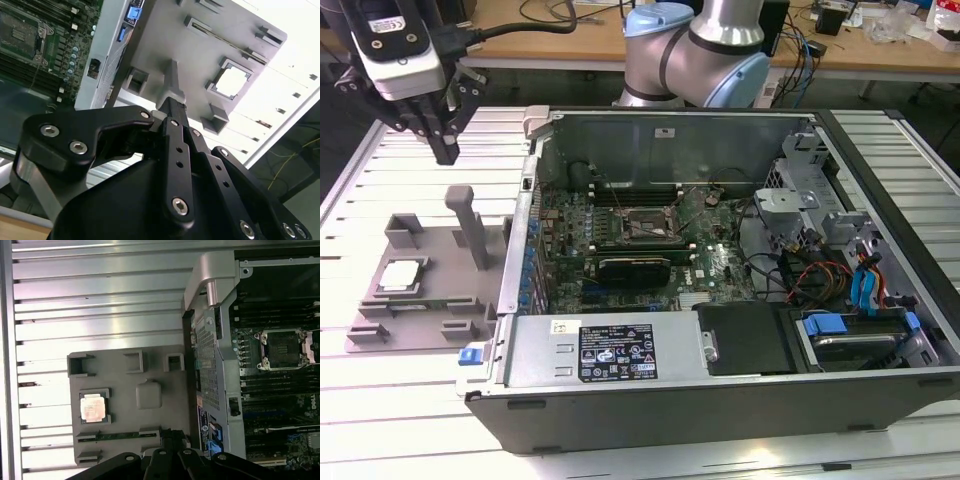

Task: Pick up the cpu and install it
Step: 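Reach for the cpu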

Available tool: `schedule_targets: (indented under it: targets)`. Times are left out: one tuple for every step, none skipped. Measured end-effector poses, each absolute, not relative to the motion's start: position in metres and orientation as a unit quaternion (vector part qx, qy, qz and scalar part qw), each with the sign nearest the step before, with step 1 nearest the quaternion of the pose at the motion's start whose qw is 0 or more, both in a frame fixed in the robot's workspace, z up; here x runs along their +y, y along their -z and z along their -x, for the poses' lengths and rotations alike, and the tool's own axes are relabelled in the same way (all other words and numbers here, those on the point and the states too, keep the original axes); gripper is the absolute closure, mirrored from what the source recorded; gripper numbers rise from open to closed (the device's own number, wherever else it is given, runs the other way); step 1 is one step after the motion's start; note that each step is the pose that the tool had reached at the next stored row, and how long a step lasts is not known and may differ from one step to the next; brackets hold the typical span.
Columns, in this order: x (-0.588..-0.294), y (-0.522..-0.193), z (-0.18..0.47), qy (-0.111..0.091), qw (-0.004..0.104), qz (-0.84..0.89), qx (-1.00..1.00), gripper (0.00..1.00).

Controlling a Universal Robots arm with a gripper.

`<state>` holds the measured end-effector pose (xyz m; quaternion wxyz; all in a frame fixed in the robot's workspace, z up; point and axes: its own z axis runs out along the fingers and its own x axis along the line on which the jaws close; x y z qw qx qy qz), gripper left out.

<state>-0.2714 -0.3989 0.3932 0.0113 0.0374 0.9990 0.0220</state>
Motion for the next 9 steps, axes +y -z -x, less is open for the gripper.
schedule_targets:
  targets:
    - [-0.399, -0.393, 0.273, -0.022, 0.011, -0.037, 0.999, 0.89]
    - [-0.399, -0.393, 0.275, -0.022, 0.011, -0.037, 0.999, 0.89]
    - [-0.399, -0.393, 0.276, -0.022, 0.011, -0.037, 0.999, 0.89]
    - [-0.399, -0.393, 0.279, -0.022, 0.011, -0.037, 0.999, 0.89]
    - [-0.399, -0.393, 0.284, -0.022, 0.011, -0.037, 0.999, 0.89]
    - [-0.399, -0.393, 0.286, -0.022, 0.011, -0.037, 0.999, 0.89]
    - [-0.399, -0.393, 0.290, -0.022, 0.011, -0.037, 0.999, 0.89]
    - [-0.399, -0.393, 0.292, -0.022, 0.011, -0.037, 0.999, 0.89]
    - [-0.399, -0.393, 0.294, -0.022, 0.011, -0.037, 0.999, 0.89]
